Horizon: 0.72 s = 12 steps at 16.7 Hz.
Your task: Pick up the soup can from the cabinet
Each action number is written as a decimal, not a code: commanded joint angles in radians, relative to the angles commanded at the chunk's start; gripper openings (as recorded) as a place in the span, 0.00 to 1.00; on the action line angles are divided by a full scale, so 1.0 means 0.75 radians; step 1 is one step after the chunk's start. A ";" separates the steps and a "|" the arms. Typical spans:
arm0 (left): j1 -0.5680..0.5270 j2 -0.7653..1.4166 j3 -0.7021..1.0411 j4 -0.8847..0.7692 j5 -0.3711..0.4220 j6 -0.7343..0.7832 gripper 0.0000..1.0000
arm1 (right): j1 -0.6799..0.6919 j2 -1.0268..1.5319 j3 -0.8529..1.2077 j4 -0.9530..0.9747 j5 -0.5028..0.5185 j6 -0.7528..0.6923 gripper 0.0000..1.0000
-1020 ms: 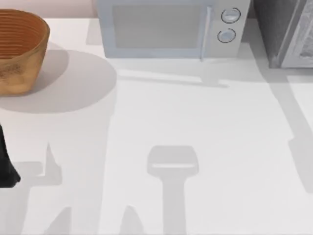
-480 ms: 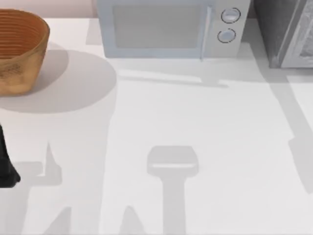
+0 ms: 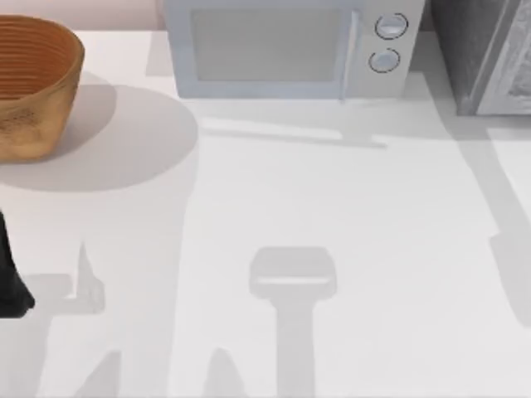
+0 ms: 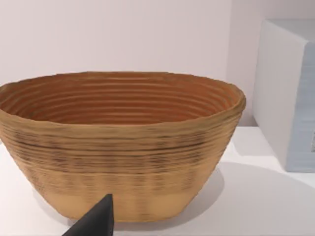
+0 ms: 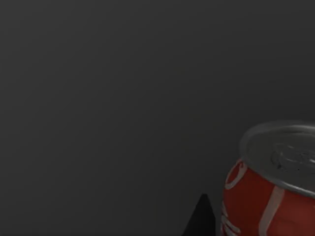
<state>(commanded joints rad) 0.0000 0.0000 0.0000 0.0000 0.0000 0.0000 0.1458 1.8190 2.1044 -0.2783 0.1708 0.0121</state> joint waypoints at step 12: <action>0.000 0.000 0.000 0.000 0.000 0.000 1.00 | 0.047 -0.144 -0.055 -0.090 0.041 -0.002 0.00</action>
<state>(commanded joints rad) 0.0000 0.0000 0.0000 0.0000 0.0000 0.0000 0.1807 1.7107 2.0629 -0.3460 0.2012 0.0104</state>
